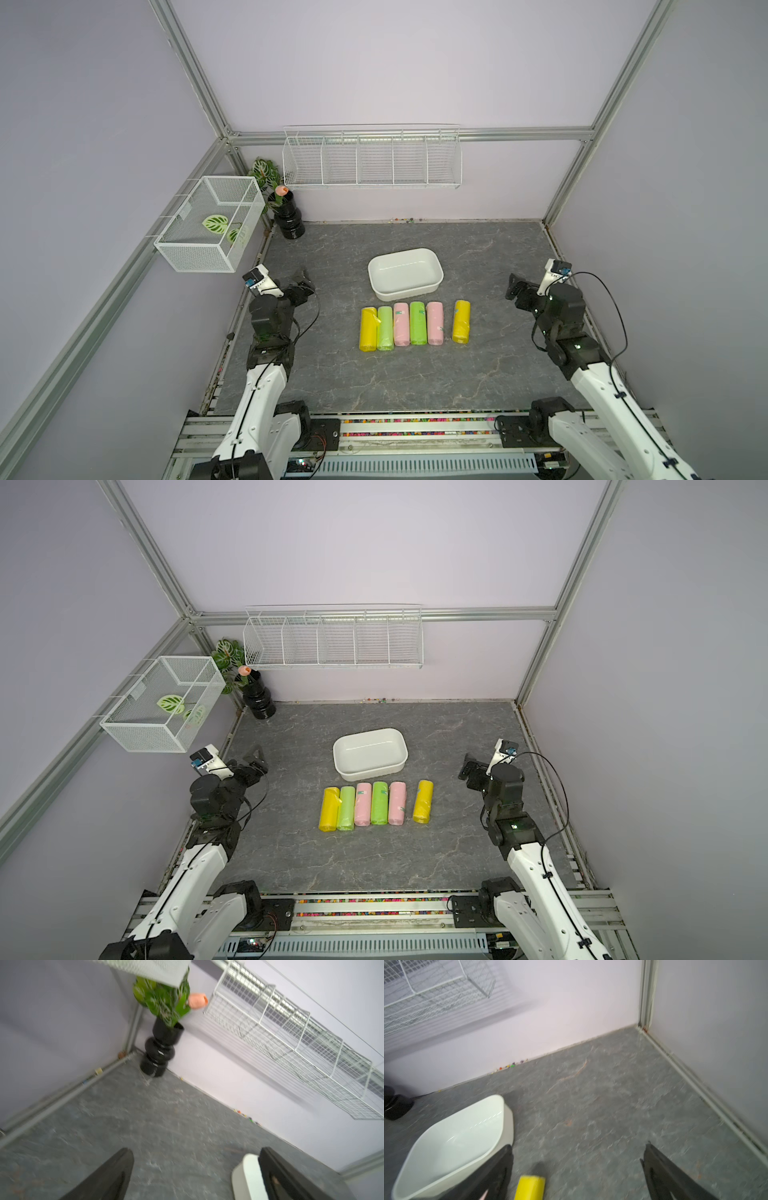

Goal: Put the roll of trash bags into the storage box
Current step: Pick up the roll of trash bags from the center of the board.

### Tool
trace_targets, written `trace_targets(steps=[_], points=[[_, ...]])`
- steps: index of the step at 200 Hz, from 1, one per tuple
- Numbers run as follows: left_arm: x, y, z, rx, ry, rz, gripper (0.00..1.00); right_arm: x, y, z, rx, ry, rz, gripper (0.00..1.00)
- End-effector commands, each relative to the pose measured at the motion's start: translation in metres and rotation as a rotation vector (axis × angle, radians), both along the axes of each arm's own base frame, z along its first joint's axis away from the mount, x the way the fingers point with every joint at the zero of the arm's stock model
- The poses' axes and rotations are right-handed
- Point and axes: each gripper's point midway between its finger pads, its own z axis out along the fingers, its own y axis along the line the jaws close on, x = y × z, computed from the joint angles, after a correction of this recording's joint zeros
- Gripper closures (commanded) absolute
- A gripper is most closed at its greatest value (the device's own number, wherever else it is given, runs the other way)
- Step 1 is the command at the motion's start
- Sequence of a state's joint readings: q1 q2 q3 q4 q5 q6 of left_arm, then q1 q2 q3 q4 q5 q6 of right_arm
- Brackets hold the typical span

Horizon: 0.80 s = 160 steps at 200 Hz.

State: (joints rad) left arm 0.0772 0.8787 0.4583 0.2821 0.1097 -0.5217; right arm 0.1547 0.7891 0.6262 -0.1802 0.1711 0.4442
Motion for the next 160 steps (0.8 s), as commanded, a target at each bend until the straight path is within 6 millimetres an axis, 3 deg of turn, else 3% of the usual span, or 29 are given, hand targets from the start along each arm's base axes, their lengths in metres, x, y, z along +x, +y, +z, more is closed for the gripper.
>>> trace_targets(steps=[1, 22, 40, 66, 97, 112, 145, 160], points=[[-0.003, -0.029, 0.031, -0.118, 0.092, -0.131, 0.00, -0.045, 0.025, -0.058, 0.139, 0.338, 0.041, 0.01], [-0.011, -0.028, 0.047, -0.028, 0.243, -0.095, 0.00, -0.070, 0.036, -0.074, 0.074, 0.498, 0.050, 0.01], [-0.017, -0.028, 0.049, -0.002, 0.364, -0.099, 0.00, -0.088, 0.046, -0.081, 0.020, 0.617, 0.063, 0.02], [-0.022, -0.051, 0.048, 0.021, 0.530, -0.247, 0.00, -0.107, 0.059, -0.080, -0.092, 0.718, 0.102, 0.04], [-0.016, -0.053, 0.013, 0.101, 0.633, -0.304, 0.00, -0.111, 0.075, -0.079, -0.168, 0.762, 0.160, 0.09], [-0.011, -0.061, -0.012, 0.054, 0.652, -0.334, 0.00, -0.109, 0.085, -0.086, -0.171, 0.770, 0.190, 0.16], [-0.013, -0.077, -0.067, -0.034, 0.738, -0.417, 0.03, -0.110, 0.106, -0.103, -0.160, 0.812, 0.226, 0.16], [-0.011, -0.082, -0.064, -0.037, 0.748, -0.449, 0.06, -0.104, 0.113, -0.109, -0.168, 0.830, 0.239, 0.16]])
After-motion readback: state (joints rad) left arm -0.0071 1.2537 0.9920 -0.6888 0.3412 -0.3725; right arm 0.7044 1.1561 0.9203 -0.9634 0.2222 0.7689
